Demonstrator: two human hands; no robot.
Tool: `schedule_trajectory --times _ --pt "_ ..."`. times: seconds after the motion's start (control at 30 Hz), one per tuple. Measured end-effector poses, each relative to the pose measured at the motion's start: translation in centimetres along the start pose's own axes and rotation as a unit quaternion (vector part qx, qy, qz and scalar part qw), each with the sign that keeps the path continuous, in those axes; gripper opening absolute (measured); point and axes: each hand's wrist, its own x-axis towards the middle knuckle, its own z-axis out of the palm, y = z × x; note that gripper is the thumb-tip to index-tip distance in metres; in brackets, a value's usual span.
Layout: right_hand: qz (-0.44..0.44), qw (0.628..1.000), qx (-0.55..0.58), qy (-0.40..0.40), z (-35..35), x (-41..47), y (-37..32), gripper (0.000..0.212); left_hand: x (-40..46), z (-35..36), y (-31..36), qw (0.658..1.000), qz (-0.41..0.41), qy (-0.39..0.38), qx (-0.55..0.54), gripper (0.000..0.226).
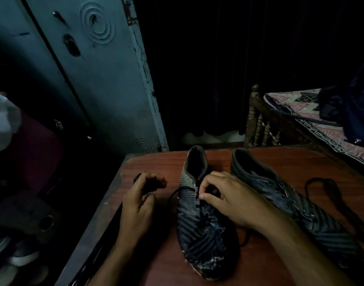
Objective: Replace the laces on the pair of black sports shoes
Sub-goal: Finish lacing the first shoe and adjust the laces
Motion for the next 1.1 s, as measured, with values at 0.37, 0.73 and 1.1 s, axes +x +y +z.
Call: schedule_trajectory --times 0.37,0.73,1.1 --pt "0.042 0.998 0.04 0.041 -0.9 0.0 0.8 0.017 -0.3 1.5 0.8 0.975 0.068 -0.154 0.146 0.026" --pt "0.021 0.985 0.15 0.079 -0.3 0.2 0.6 0.017 -0.3 1.6 -0.2 0.986 0.017 -0.078 0.147 0.009" --pt "0.057 0.99 0.024 0.126 -2.1 -0.2 0.7 0.043 -0.6 1.5 -0.5 0.982 0.013 -0.071 0.174 0.012"
